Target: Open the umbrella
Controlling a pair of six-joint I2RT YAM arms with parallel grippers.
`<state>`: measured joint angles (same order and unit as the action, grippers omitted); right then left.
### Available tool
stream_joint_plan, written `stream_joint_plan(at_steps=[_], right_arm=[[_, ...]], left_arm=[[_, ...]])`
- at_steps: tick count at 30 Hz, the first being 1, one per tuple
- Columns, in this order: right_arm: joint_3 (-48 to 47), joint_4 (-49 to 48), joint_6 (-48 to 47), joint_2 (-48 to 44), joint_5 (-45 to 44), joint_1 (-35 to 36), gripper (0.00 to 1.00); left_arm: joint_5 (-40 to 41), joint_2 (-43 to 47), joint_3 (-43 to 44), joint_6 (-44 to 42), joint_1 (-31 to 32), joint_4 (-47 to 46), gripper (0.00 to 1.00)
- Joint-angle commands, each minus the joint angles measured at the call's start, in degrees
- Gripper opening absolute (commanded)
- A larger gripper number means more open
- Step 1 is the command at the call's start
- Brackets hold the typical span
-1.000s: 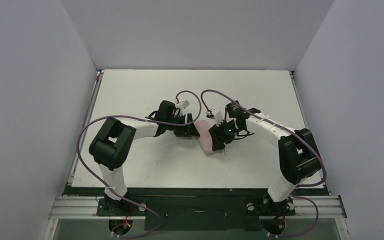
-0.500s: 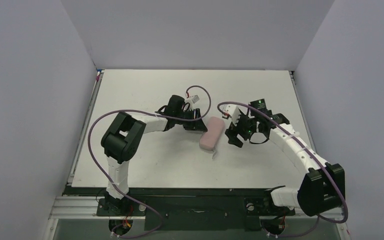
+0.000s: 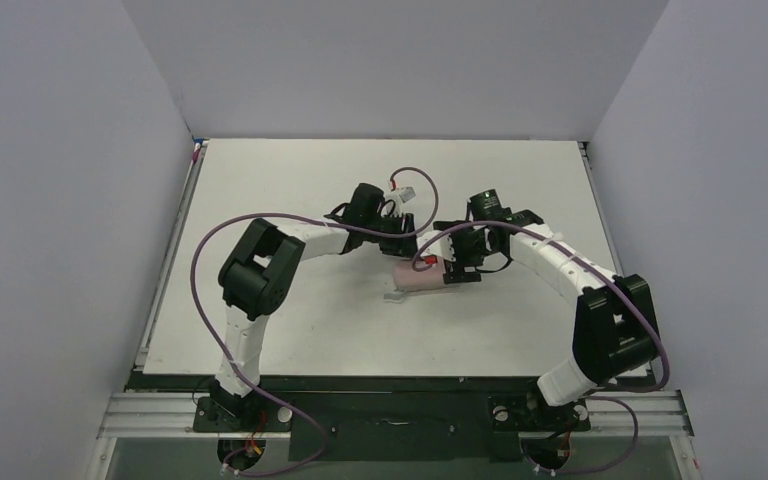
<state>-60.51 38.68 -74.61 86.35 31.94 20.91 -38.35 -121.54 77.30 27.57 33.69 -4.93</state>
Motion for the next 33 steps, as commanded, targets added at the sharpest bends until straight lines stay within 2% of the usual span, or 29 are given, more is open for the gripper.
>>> stream_joint_plan(at_steps=[1,6,13,14,16,20,25,27,31,33], right_arm=[[-5.54,1.38,-4.32,3.91,1.89,0.73,0.8],[-8.91,6.28,-3.95,7.27,3.13,1.89,0.88],[-8.77,7.99,-2.14,8.3,3.65,2.4,0.9],[-8.89,7.88,-2.08,8.79,3.26,2.52,0.9],[-9.68,7.79,-0.61,9.97,2.75,2.75,0.9],[-12.71,7.15,4.23,12.83,1.91,2.91,0.9],[-14.19,7.09,5.53,14.89,0.37,3.44,0.9],[-14.22,7.34,5.92,15.33,-0.07,3.85,0.9],[-13.69,7.88,5.83,15.56,-1.62,5.16,0.91],[-13.55,8.63,5.9,15.74,-2.37,5.61,0.91]], left_arm=[[-1.83,-0.92,1.68,-1.11,0.42,0.71,0.36],[-1.78,-0.9,2.11,-0.45,-0.44,0.3,0.36],[1.63,3.89,-2.45,0.55,-6.48,-1.91,0.67],[2.1,5.97,-3.4,0.35,-7.12,-2.36,0.72],[4.5,9.44,-6.43,0.42,-9.23,-3.82,0.77],[8.11,17.58,-13.74,1.38,-14.43,-6.82,0.81],[14.75,30.92,-20.64,-4.47,-19.92,-5.69,0.9],[18.07,36.6,-22.75,-7.02,-21.58,-5.81,0.99],[23.42,46.62,-26.19,-11.22,-23.22,-6.45,0.97],[26.42,48.81,-26.03,-13.14,-23.42,-2.98,0.97]])
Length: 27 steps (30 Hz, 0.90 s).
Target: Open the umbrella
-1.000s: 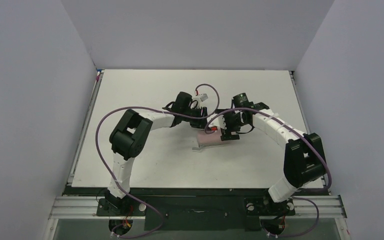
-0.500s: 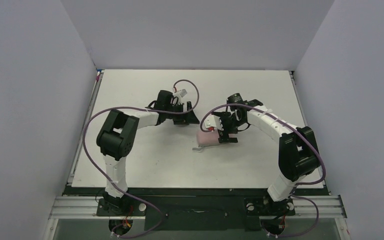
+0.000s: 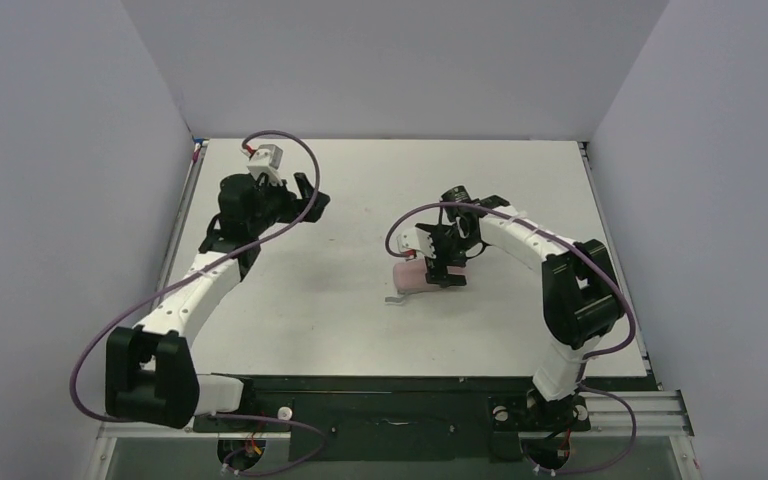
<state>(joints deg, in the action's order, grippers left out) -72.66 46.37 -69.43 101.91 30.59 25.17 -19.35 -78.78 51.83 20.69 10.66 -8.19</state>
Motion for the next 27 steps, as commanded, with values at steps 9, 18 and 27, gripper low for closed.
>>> stream_joint_plan(at_steps=[9,18,27], right_arm=[[0.69,0.66,0.65,2.19,-7.08,0.96,0.9],[3.14,1.14,-0.54,1.3,-8.04,-3.2,0.58],[12.93,-4.59,-1.89,-8.84,-6.44,-4.07,0.47]], left_arm=[[-4.24,15.69,-12.0,-9.84,-1.24,-2.29,0.97],[0.66,20.43,-26.62,-28.6,17.18,-12.5,0.74],[7.76,4.77,-27.72,-28.29,28.65,-30.79,0.48]])
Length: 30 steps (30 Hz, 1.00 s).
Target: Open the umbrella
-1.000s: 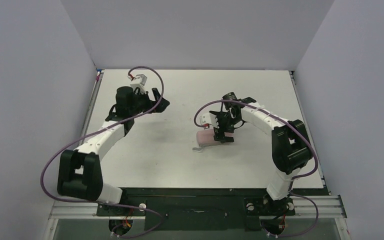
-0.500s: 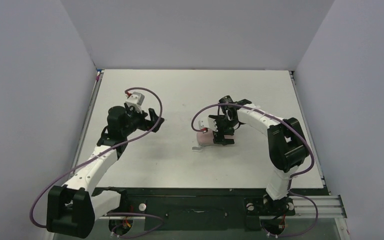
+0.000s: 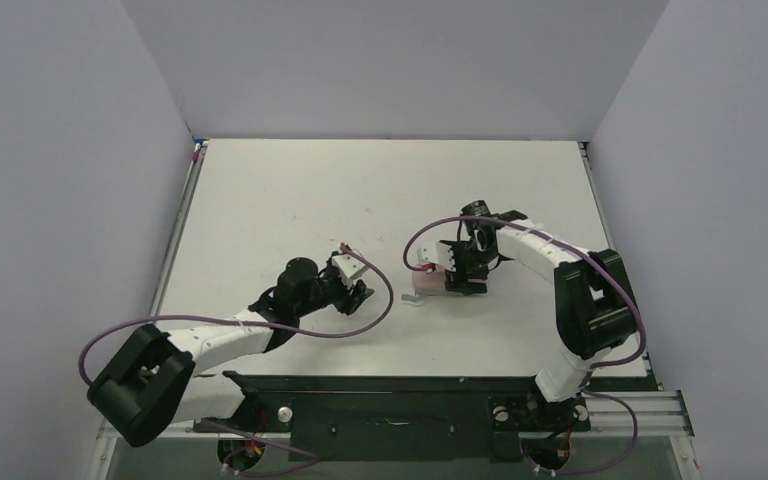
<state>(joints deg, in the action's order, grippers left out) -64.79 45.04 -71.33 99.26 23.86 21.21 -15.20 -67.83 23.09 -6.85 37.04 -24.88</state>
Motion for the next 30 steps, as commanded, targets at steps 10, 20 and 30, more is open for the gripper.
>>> stream_joint_plan(at_steps=[10,20,30], right_arm=[[11.67,-11.39,4.01,-10.74,-0.8,0.36,0.41],[12.13,-10.45,3.68,-11.29,-0.42,0.39,0.4],[12.37,-10.09,3.55,-11.67,-0.3,0.54,0.38]], left_arm=[[3.34,-24.01,4.6,-3.19,7.84,-32.38,0.39],[2.78,-36.43,5.06,-4.76,13.22,-44.33,0.23],[3.36,-41.68,6.23,-3.2,15.52,-48.58,0.19]])
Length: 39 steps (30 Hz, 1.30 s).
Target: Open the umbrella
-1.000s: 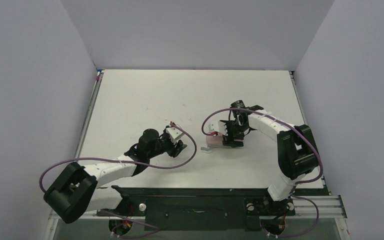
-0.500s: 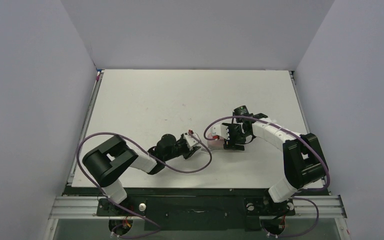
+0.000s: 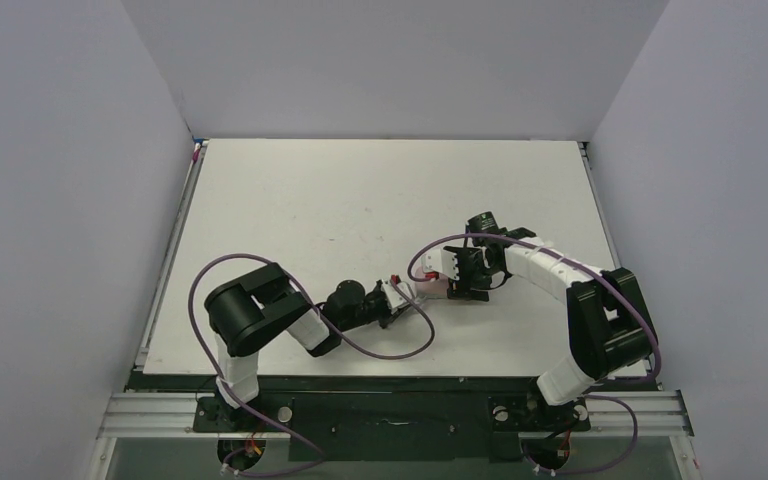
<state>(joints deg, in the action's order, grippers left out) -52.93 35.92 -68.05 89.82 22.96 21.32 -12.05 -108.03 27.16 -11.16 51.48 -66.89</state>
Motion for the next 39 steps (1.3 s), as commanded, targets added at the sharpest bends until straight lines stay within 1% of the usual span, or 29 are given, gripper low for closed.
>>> stream_joint_plan(at_steps=[1,5,10,16,20,24,25,28,31,32,35,36,37,39], right_arm=[[0.47,-0.87,0.24,-2.18,0.71,0.49,0.38],[0.38,-0.5,0.55,-2.31,0.95,0.46,0.38],[0.11,0.3,-0.02,-2.21,1.35,0.49,0.38],[0.03,1.74,-0.09,-2.39,2.51,0.32,0.38],[0.35,2.41,-0.71,-2.56,2.74,0.3,0.38],[0.04,2.75,-0.72,-2.29,2.82,0.25,0.38],[-0.15,2.86,-0.69,-2.2,2.89,0.28,0.38],[-0.41,2.93,-0.5,-1.97,2.93,0.26,0.38],[-0.79,3.26,-0.42,-1.54,2.89,0.29,0.38],[-0.87,3.31,-0.46,-1.52,2.88,0.25,0.38],[-1.13,3.81,-0.61,-1.29,2.94,0.24,0.37],[-1.19,3.9,-0.73,-1.26,2.91,0.18,0.37],[-1.21,4.11,-0.91,-1.17,2.89,0.16,0.37],[-1.28,4.18,-1.21,-1.25,2.68,0.16,0.37]], left_arm=[[0.7,-1.79,2.41,1.25,1.36,-7.04,0.19],[2.49,-3.29,3.34,1.77,2.44,-7.89,0.2],[8.16,-5.84,5.04,3.29,3.45,-8.6,0.2],[12.18,-7.39,6.11,2.95,3.97,-9.8,0.2],[14.86,-7.56,5.3,2.92,3.97,-10.57,0.22],[16.14,-7.37,4.51,3.09,3.97,-11.69,0.29],[16.35,-7.39,4.5,3.3,3.97,-11.86,0.29],[16.28,-7.56,4.82,3.26,3.97,-13.18,0.22],[15.53,-7.74,5.44,3.04,4.02,-13.64,0.19],[15.33,-7.78,5.49,2.92,4.04,-14.15,0.15],[14.54,-7.62,5.33,2.25,4.27,-15.0,0.09],[14.53,-7.35,5.26,2.21,4.3,-15.1,0.04],[14.52,-7.18,5.05,2.16,4.32,-15.04,0.01],[14.72,-6.48,4.38,1.96,4.28,-15.21,0.0]])
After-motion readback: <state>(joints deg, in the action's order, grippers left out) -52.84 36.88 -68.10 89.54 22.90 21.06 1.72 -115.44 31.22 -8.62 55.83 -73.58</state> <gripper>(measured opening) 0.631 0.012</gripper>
